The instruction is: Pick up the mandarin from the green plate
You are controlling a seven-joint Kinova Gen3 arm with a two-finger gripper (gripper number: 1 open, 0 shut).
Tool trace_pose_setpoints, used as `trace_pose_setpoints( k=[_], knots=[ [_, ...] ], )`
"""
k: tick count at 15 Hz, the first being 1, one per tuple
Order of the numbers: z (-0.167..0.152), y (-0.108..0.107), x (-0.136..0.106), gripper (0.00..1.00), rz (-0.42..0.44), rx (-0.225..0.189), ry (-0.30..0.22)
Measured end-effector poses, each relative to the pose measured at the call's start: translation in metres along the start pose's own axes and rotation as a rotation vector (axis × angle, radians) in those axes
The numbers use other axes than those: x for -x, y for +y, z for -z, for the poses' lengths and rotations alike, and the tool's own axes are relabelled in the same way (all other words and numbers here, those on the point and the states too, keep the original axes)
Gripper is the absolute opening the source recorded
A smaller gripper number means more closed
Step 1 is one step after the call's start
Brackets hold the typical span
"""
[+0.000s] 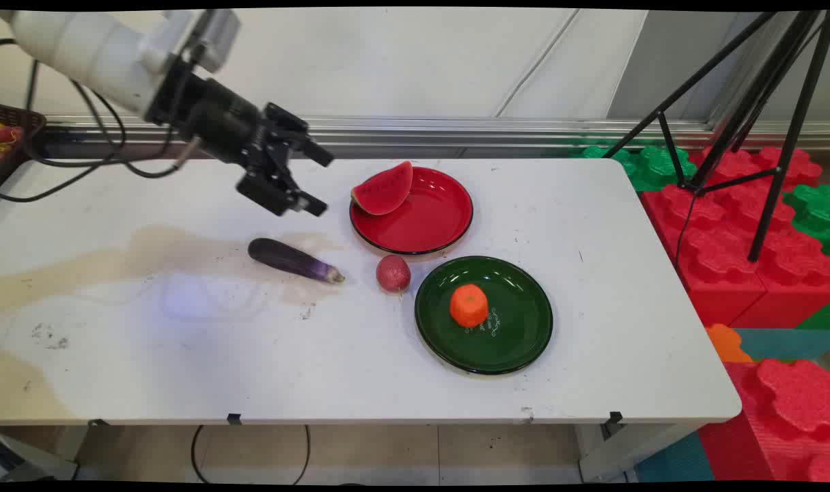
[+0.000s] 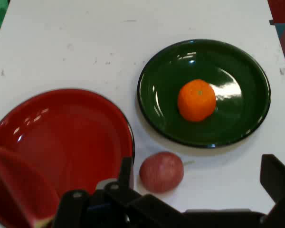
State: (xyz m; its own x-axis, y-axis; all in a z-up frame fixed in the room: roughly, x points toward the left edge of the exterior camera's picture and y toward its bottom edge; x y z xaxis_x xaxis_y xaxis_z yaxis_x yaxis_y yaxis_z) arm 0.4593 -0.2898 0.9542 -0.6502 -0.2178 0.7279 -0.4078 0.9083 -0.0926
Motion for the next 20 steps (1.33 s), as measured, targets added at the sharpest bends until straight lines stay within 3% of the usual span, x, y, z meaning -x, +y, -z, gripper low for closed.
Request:
trace_pose_setpoints(
  k=[11,20],
  knots=[
    [-0.123,0.017,-0.041,1.0,-0.092,0.048,-0.069],
    [-0.205,0.027,-0.052,1.0,-0.12,0.083,-0.165]
  ],
)
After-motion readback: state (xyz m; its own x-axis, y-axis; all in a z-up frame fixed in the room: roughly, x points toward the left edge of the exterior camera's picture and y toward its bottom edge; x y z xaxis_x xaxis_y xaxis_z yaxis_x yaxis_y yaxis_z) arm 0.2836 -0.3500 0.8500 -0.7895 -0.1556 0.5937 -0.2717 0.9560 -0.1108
